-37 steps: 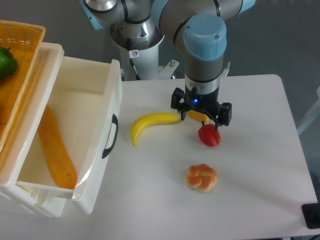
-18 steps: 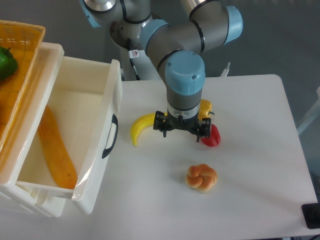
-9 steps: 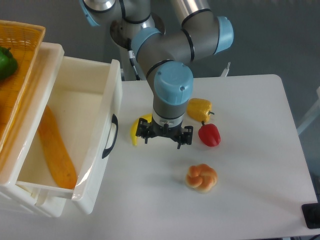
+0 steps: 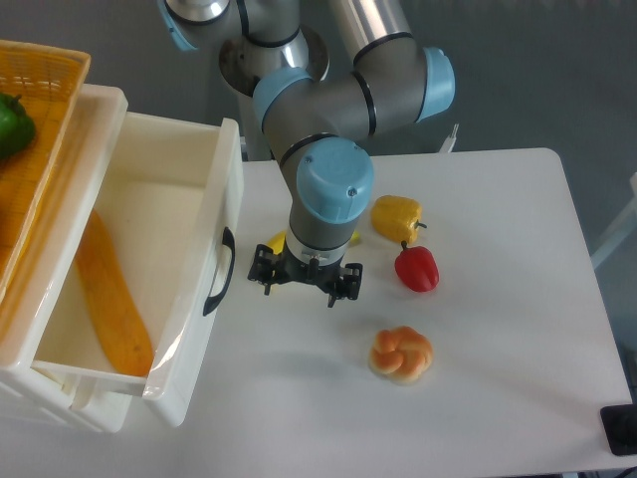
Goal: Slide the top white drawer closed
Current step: 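Move the gripper toward the open white drawer's front face, then lower the gripper beside the drawer front near its black handle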
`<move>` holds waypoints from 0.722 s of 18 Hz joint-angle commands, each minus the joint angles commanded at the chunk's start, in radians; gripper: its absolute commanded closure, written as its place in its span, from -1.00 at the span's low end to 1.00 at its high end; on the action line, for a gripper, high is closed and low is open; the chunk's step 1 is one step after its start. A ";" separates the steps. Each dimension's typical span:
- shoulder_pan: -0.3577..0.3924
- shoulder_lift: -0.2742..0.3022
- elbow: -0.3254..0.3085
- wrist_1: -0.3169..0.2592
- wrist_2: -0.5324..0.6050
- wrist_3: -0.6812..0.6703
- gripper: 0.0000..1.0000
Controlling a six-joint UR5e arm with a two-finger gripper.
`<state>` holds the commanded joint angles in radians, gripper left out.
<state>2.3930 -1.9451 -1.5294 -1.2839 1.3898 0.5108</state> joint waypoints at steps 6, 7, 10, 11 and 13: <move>-0.003 -0.018 -0.002 0.002 0.000 0.000 -1.00; -0.002 -0.018 -0.002 0.000 -0.002 0.000 -1.00; -0.003 -0.021 -0.002 0.000 -0.002 0.000 -1.00; -0.008 -0.026 -0.002 0.000 -0.002 0.000 -1.00; -0.008 -0.029 -0.002 0.000 -0.011 0.000 -1.00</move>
<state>2.3853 -1.9742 -1.5309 -1.2839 1.3791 0.5108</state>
